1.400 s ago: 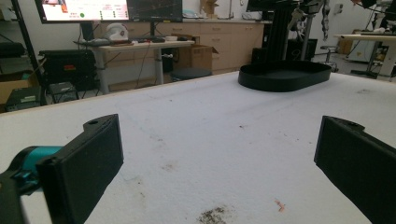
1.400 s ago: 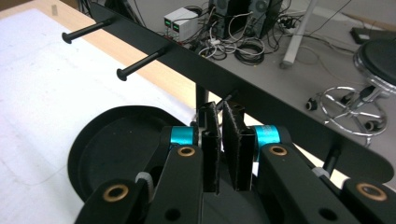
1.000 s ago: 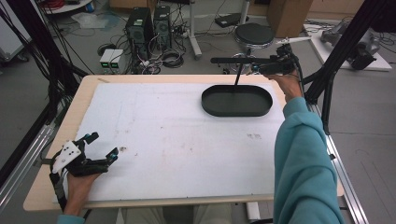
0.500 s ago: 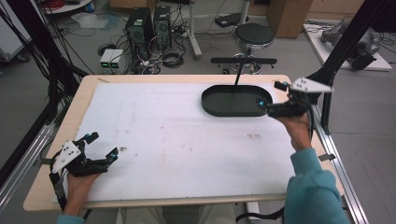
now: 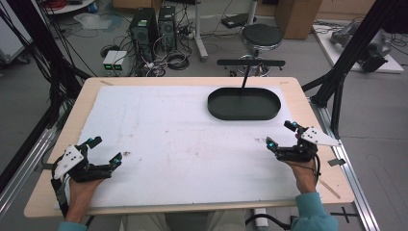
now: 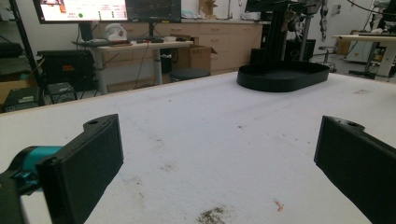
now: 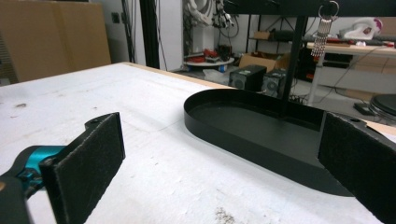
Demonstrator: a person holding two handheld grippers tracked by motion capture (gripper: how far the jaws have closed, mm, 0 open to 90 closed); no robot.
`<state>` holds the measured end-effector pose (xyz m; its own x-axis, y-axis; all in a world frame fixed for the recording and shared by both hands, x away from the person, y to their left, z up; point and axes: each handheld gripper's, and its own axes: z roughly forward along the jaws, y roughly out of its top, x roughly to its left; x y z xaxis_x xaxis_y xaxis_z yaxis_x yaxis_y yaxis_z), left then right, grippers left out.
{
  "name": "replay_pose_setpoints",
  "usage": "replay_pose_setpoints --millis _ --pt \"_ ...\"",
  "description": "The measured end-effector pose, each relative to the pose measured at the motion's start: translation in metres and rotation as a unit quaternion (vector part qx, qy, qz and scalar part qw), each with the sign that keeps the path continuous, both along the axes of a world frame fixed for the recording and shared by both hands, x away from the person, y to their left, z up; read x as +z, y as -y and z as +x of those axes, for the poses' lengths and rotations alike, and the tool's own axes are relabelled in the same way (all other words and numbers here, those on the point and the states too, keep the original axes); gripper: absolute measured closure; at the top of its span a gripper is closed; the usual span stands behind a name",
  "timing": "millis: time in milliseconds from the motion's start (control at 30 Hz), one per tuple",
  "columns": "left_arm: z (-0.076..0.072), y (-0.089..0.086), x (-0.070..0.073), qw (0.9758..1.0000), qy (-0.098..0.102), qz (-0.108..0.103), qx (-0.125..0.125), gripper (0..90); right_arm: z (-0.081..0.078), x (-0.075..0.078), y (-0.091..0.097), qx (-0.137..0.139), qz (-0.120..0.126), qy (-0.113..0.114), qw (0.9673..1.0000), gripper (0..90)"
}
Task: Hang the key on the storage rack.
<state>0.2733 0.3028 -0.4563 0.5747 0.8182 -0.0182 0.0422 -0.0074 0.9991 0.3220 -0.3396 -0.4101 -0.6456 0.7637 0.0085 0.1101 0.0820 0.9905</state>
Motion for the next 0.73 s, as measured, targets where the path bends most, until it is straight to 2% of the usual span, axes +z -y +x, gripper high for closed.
replay_pose_setpoints --millis 333,433,467,667,733 --pt "0.0 0.0 0.0 1.0 0.0 0.001 0.0 1.7 -0.013 -0.03 0.001 0.002 0.027 0.006 0.9996 0.5" --pt "0.0 0.0 0.0 1.0 -0.001 -0.003 0.001 1.7 -0.012 -0.036 -0.001 0.002 0.012 -0.001 0.9999 0.5" --pt "0.0 0.0 0.0 1.0 -0.001 -0.003 0.001 1.7 -0.012 -0.037 -0.001 0.005 0.016 -0.005 0.9998 0.5" --pt "0.0 0.0 0.0 1.0 -0.001 -0.003 0.001 1.7 -0.015 -0.038 -0.001 -0.001 0.012 0.012 0.9999 0.5" --pt "0.0 0.0 0.0 1.0 0.0 0.001 0.001 1.7 -0.015 -0.038 -0.001 -0.003 0.015 0.011 0.9998 0.5"
